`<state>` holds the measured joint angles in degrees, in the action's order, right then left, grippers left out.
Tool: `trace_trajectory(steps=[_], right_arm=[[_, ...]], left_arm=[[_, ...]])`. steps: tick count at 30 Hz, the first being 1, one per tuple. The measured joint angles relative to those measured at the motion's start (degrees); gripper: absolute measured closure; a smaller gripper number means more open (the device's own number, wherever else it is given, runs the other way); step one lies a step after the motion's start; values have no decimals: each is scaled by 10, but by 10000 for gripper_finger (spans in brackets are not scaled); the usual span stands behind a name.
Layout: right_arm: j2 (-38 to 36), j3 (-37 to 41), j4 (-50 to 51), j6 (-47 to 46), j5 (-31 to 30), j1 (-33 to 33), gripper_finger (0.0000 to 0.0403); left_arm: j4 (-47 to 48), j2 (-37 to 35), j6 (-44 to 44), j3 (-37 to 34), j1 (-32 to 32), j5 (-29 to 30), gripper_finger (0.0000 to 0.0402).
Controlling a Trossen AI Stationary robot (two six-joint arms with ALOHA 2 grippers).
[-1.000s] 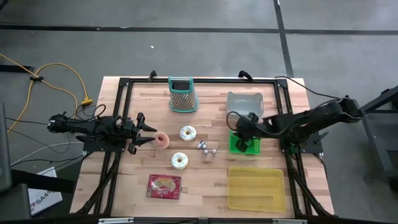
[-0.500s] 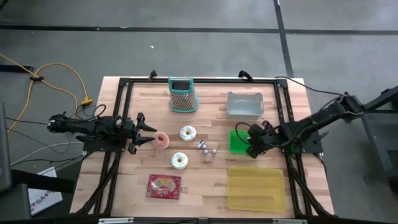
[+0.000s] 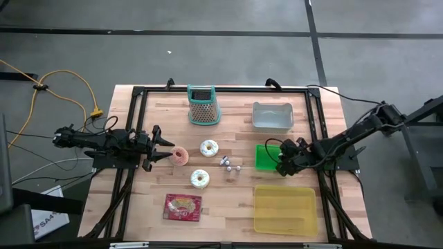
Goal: Pick & Place Food Item
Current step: Put the green food coloring bottle into the green bin
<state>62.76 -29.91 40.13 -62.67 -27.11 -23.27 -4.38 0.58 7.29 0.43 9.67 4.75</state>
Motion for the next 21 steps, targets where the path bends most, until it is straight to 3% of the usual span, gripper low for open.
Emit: trace_trajectory(steps=[21], right_arm=[[31,0,-2,14,2,24,341]], left_arm=[[0,0,0,0,0,0,232]])
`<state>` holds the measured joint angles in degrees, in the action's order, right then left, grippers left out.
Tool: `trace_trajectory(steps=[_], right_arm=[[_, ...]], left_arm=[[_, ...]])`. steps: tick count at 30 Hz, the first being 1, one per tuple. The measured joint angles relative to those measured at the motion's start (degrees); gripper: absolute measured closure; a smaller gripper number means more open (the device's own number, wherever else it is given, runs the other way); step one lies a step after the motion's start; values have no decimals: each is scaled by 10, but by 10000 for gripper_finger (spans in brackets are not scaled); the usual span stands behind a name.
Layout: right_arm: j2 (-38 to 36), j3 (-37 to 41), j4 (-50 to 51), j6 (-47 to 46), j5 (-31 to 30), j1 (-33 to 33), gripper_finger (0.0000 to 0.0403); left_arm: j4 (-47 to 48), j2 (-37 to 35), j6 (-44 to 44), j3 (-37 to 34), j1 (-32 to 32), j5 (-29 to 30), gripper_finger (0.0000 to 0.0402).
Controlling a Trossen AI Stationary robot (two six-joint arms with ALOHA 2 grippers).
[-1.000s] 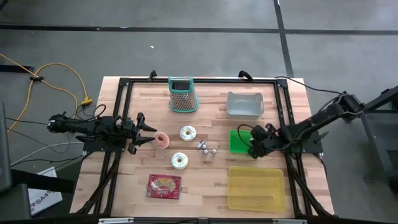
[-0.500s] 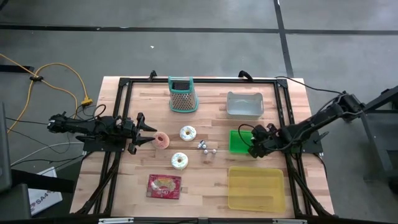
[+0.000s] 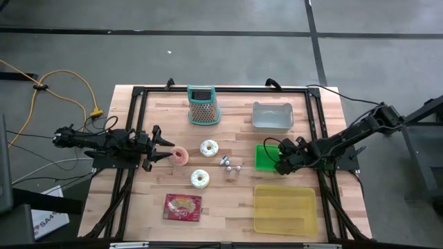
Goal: Pick & Place Food Item
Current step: Put the green food coloring bottle into the green bin, then put the red food coloring bottle into the green bin
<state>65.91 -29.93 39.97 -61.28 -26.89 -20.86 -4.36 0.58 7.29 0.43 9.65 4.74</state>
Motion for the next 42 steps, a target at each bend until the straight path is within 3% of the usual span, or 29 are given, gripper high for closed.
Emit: trace_trajectory(steps=[13,24,42], right_arm=[[0,0,-1,0,4,0,289],[-3,0,-3,0,2,0,292],[-94,0,21,17,-17,0,292]], left_arm=[[0,0,0,0,0,0,232],[0,0,0,0,0,0,232],[0,0,0,0,0,0,232]])
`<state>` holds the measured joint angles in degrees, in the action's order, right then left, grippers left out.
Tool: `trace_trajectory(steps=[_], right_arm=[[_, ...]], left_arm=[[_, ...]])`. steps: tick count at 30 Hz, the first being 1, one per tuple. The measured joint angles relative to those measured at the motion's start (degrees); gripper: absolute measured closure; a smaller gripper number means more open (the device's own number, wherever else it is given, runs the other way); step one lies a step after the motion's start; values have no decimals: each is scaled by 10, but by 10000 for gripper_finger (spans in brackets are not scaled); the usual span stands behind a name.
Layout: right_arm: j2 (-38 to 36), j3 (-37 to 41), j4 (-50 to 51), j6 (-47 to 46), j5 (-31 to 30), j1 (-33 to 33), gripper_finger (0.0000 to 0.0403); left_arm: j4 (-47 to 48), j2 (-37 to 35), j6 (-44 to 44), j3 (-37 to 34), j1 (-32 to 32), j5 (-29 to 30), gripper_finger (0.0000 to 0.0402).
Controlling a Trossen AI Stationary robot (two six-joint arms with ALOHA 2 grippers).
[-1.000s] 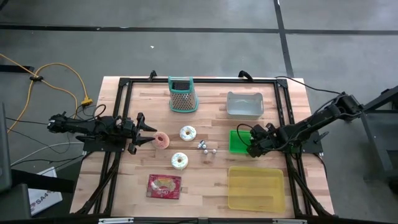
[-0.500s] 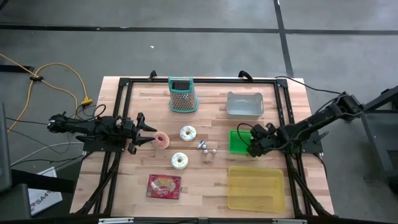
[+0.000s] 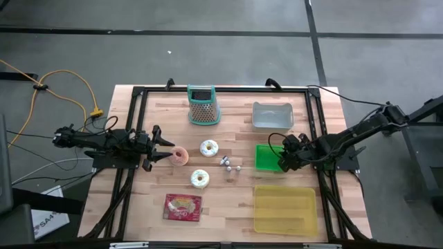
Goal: Pick & Place Food Item
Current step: Put the red food coloring bottle into the green bin
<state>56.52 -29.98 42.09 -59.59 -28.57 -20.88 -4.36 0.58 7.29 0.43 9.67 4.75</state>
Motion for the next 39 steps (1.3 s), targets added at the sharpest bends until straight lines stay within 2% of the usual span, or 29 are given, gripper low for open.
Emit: trace_trajectory(steps=[5,14,18,22,32,39], right_arm=[[0,0,-30,21,1,0,292],[3,0,-236,196,3,0,292],[23,-1,-305,249,21,2,292],[60,-33,-313,279,47,20,292],[178,-169,-303,398,95,54,292],[264,-235,-284,427,114,66,292]], left_arm=[[0,0,0,0,0,0,232],[0,0,0,0,0,0,232],[0,0,0,0,0,0,232],[0,0,0,0,0,0,232],[0,0,0,0,0,0,232],[0,0,0,0,0,0,232]])
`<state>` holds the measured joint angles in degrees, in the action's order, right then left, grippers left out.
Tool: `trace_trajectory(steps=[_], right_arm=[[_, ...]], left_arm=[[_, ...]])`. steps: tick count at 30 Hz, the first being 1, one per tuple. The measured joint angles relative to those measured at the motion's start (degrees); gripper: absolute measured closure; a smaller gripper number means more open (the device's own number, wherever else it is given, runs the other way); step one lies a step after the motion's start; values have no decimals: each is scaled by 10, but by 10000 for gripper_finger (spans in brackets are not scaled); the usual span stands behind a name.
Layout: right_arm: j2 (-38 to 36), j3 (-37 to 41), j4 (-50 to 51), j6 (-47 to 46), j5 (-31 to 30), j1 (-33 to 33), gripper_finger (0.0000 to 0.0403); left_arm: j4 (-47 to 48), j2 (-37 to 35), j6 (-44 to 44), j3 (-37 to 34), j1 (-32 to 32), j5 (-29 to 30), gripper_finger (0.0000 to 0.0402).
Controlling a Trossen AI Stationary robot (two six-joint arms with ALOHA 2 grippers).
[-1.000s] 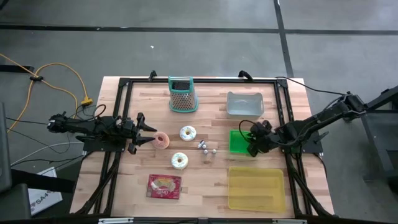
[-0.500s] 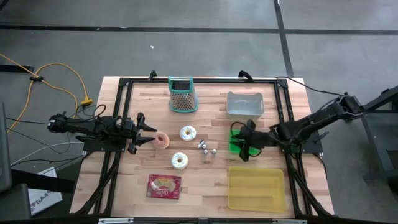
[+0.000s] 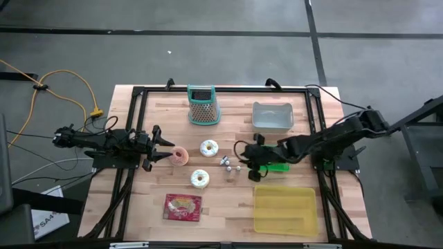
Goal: Pick & Place Food Item
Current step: Put the red food coloring bottle into the green bin
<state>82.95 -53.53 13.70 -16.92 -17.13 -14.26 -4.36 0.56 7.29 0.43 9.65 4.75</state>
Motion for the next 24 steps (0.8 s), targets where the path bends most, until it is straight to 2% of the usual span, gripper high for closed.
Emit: trace_trajectory(steps=[10,24], right_arm=[[94,-71,47,9,14,2,292],[144,-73,84,-39,24,2,292]], left_arm=[[0,0,0,0,0,0,232],[0,0,0,0,0,0,232]])
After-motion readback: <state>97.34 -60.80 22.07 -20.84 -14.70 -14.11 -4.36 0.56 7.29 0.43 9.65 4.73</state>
